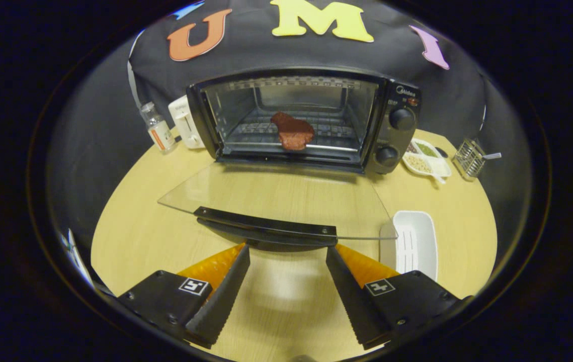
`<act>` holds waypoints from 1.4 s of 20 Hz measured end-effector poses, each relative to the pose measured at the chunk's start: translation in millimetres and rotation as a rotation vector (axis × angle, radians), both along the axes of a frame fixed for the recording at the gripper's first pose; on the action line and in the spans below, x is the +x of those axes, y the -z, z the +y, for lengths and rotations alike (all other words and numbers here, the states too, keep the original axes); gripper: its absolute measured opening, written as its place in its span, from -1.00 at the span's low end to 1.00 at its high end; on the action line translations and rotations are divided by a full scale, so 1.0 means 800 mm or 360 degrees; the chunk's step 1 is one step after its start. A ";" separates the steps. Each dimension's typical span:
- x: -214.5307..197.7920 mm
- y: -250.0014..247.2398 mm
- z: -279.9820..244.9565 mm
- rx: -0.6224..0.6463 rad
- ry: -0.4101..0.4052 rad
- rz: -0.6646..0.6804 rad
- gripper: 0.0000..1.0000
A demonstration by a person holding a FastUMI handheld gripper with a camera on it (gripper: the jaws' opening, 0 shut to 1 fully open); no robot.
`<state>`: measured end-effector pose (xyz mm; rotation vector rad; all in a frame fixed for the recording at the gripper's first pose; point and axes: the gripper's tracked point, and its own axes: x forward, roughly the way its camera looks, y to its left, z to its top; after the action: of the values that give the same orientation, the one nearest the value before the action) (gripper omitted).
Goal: Open the toaster oven, put the food inside, and close the toaster oven door.
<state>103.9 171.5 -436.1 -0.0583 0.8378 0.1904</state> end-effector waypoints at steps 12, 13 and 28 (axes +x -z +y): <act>0.090 -0.123 0.016 0.0149 0.0032 -0.0253 0.96; 0.104 -0.131 0.013 0.0132 0.0027 -0.0272 0.96; 0.128 -0.148 0.018 0.0100 0.0035 -0.0321 0.95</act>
<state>206.0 186.2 -317.9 -0.0092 0.6309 0.1867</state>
